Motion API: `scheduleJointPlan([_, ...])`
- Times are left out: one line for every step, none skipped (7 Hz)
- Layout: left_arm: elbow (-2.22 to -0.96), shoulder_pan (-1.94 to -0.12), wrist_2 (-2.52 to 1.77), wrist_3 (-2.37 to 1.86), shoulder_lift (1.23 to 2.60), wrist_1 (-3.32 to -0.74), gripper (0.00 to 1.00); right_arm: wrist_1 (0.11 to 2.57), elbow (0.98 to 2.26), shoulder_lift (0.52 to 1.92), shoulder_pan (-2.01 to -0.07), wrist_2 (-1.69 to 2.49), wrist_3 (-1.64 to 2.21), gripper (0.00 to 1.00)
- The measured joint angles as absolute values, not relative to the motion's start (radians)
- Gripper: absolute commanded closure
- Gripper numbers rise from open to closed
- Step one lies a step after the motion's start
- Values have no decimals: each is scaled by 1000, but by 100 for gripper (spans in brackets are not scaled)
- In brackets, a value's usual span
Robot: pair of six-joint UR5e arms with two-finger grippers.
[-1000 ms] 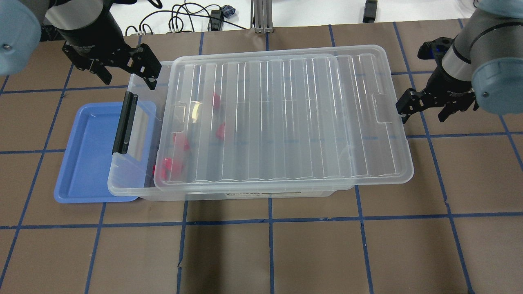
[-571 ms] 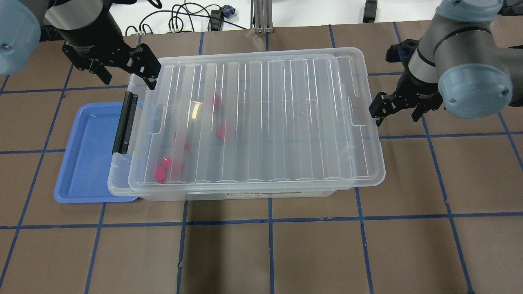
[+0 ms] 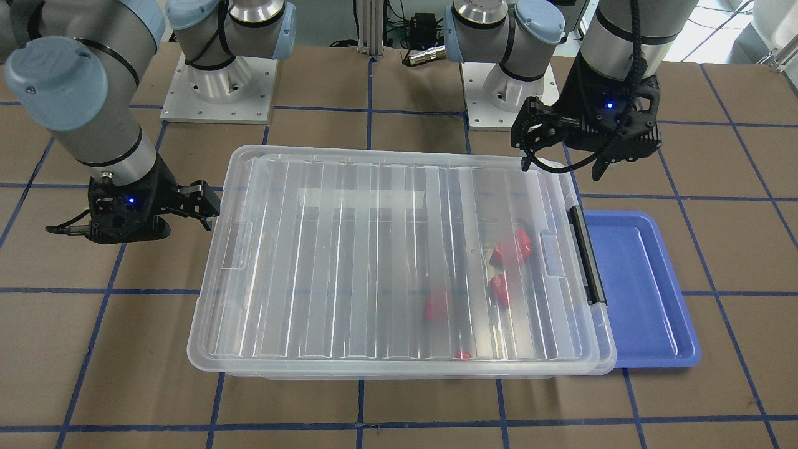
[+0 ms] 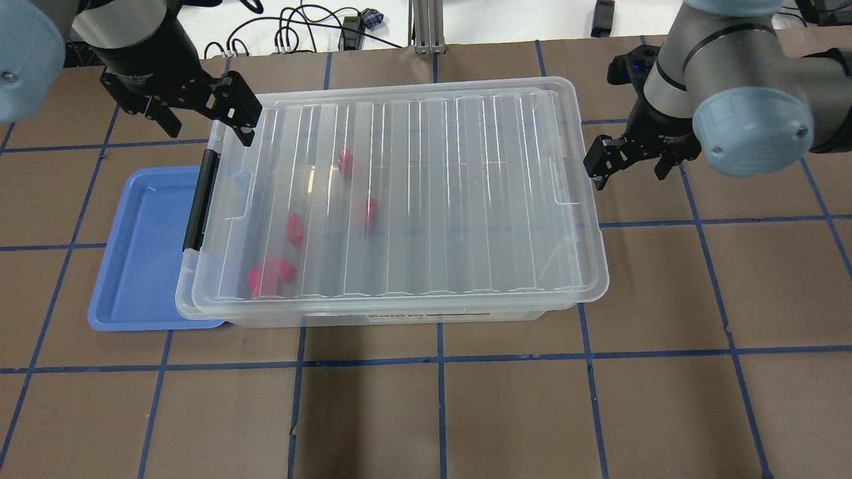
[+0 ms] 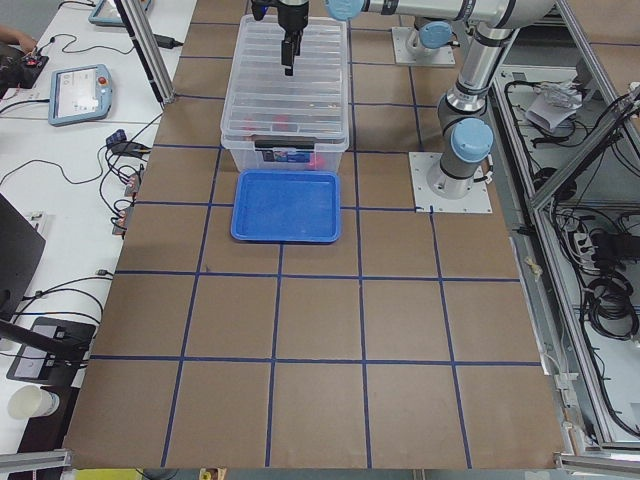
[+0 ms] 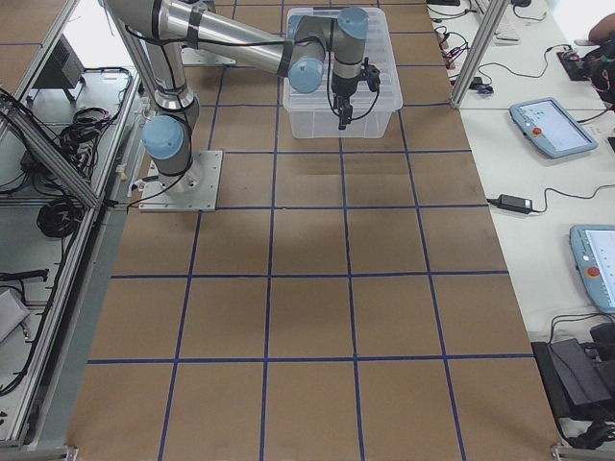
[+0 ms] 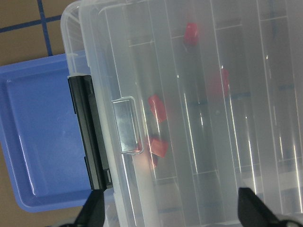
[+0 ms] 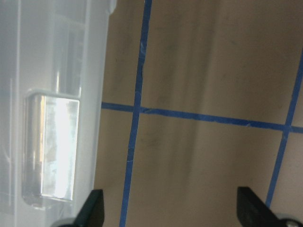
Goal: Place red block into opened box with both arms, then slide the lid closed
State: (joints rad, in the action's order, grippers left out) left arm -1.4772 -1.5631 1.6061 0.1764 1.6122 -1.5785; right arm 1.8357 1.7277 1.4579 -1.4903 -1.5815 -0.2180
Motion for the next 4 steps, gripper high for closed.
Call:
scheduleJointPlan([-1477,-1563,1606,176,1612,-1578,0,1782,1686,1485,-1497,-1581,-214,0])
scheduleJointPlan([-1476,-1563,1606,176,1612,-1578,0,1708,1628,1506,-1519,-1581,-195,0])
scheduleJointPlan([-1476,-1563,1606,176,1613,-1578,0,1634,1554,1514,-1551,-1584,-156,0])
scheduleJointPlan([-1476,-1563,1606,175,1613,-1578,0,1579,1491,1510,-1578,-1582,-120,0])
